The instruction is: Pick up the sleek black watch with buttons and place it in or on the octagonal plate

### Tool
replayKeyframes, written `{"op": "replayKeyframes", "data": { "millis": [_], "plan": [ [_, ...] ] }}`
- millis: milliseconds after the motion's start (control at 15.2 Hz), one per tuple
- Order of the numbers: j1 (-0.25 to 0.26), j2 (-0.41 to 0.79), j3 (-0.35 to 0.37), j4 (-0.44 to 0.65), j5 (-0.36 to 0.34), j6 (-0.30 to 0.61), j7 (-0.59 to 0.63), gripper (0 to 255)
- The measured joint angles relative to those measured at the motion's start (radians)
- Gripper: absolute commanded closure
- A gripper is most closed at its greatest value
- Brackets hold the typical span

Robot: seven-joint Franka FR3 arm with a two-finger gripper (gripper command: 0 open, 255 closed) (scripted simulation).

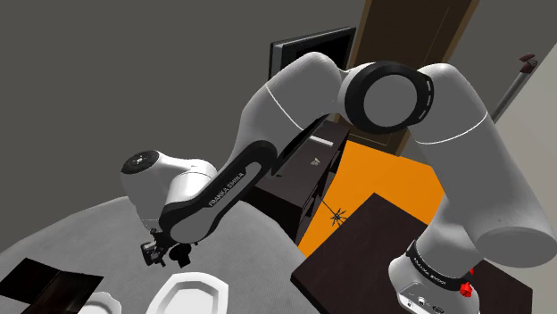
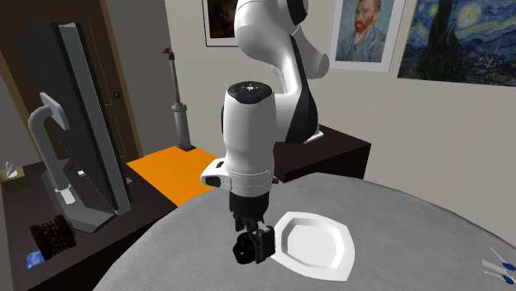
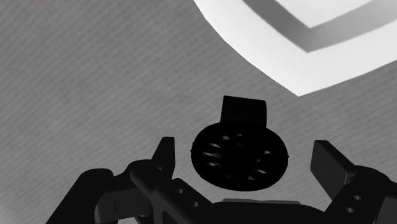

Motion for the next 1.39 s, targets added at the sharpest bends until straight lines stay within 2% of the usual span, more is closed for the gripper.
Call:
{"op": "replayKeyframes", "data": {
  "millis": [198,264,924,1386],
  "plan": [
    [0.000,0.001,0.000,0.000,0.000,0.001,0.000,0],
    [0.000,0.001,0.000,0.000,0.000,0.001,0.000,255],
    [0.000,0.001,0.000,0.000,0.000,0.001,0.000,255],
    [-0.016,-0.060,0.021,-0.016,0.022,-0.043,-0.012,255]
  ]
}}
